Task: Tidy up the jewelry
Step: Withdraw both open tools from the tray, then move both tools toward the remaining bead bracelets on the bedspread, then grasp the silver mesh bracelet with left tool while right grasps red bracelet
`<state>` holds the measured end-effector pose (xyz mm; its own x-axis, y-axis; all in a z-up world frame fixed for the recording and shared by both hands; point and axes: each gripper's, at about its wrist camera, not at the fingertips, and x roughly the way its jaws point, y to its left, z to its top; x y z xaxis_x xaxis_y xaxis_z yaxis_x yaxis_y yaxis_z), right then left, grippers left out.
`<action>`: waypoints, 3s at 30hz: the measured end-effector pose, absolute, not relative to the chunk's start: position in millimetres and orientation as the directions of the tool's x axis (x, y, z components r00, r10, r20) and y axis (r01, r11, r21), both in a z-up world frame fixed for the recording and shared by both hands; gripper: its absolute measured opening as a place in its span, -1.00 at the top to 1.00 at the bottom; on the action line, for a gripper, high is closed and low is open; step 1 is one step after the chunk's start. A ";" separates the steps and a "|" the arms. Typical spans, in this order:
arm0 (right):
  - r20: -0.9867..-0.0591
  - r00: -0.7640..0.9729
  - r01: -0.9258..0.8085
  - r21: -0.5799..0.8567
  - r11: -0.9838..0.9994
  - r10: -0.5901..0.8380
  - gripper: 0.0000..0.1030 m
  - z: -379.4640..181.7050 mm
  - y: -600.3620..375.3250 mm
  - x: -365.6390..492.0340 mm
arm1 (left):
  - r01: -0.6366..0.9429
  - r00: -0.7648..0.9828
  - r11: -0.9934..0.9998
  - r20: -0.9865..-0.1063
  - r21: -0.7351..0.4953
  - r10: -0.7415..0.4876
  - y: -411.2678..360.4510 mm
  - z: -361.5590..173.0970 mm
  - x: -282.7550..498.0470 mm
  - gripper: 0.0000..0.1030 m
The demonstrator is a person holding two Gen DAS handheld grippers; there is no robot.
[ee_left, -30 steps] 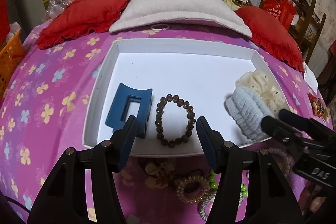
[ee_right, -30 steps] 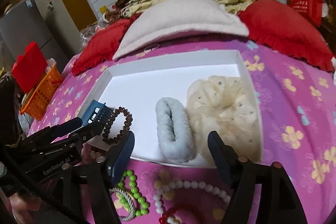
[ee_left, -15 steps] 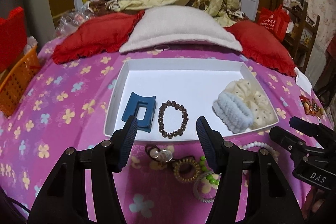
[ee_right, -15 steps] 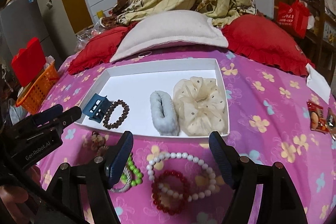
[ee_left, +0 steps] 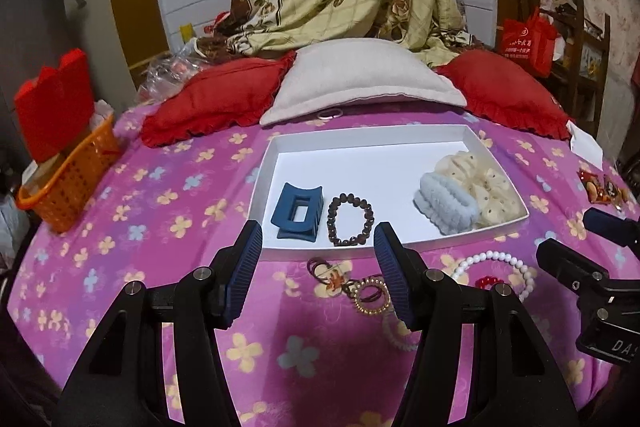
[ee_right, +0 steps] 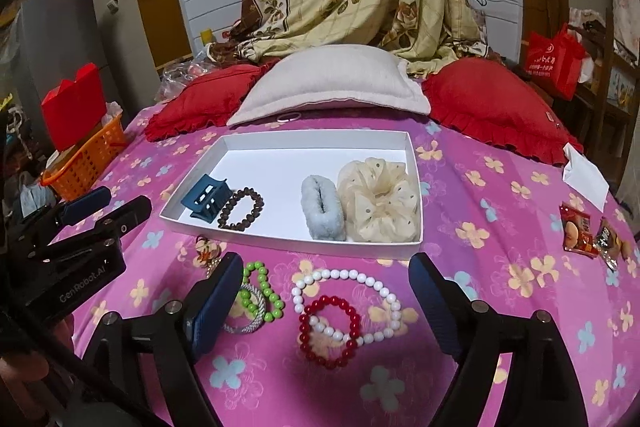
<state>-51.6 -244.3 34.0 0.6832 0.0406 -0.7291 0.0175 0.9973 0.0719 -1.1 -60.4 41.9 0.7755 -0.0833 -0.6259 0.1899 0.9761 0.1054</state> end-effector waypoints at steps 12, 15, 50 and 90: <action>-0.719 0.695 0.028 0.052 0.998 0.018 -0.61 45.5 -243.0 -75.1 | 0.200 0.781 0.976 -0.616 0.082 -0.108 -52.0 52.5 -27.2 -0.13; -0.713 0.701 0.032 0.045 0.998 0.009 -0.61 51.4 -241.2 -78.9 | 0.200 0.783 0.977 -0.611 0.072 -0.115 -50.8 55.4 -32.8 -0.13; -0.806 0.590 0.012 0.071 0.997 0.050 -0.23 -10.5 -275.1 -85.9 | 0.212 0.528 0.940 -0.778 -0.268 -0.341 -12.0 -5.0 -16.2 -0.13; -0.866 0.489 -0.118 0.054 0.992 0.105 0.83 -62.7 -273.0 -22.2 | 0.349 0.400 0.919 -0.858 -0.183 -0.323 -87.3 -63.4 20.2 0.80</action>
